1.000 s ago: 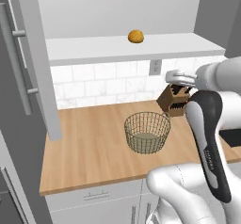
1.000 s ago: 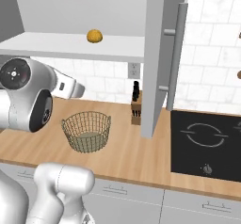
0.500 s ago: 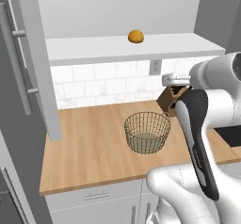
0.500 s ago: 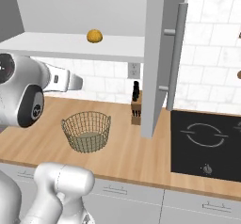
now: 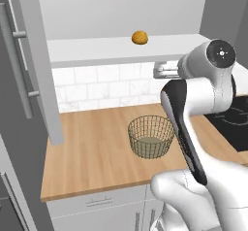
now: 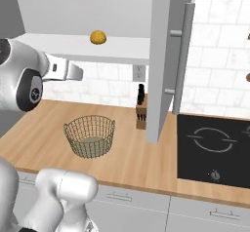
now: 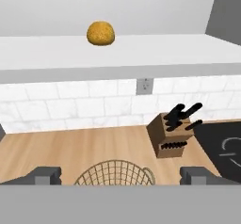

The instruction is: Open the cabinet, pick up the bread from the cabinet and place it in the basket. Then move the basket to the dining counter.

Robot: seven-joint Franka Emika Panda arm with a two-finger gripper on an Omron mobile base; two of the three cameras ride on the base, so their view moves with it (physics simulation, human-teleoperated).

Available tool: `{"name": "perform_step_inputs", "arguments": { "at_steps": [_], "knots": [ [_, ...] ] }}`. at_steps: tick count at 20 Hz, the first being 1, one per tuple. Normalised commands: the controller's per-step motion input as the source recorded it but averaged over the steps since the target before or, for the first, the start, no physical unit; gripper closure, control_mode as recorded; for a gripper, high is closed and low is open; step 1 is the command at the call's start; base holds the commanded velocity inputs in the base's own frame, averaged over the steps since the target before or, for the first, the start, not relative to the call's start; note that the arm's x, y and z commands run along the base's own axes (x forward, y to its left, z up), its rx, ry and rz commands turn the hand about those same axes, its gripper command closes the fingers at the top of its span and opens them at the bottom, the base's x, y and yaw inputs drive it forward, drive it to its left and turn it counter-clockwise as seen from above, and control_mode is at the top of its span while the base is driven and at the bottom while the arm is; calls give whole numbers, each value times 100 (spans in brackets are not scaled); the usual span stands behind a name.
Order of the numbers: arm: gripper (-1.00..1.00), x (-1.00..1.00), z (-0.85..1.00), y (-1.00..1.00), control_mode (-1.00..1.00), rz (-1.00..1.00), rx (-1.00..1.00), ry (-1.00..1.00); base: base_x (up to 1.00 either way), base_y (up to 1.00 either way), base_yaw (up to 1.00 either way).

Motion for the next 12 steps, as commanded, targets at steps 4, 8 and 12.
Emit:
{"name": "perform_step_inputs", "arguments": {
  "at_steps": [4,8,12],
  "knots": [
    [-100,47,41,10,-100,-1,0,0,0,0,0],
    [-100,51,37,0,-100,0,0,0,0,0,0],
    [-100,55,17,0,-100,-1,0,0,0,0,0]
  ]
}}
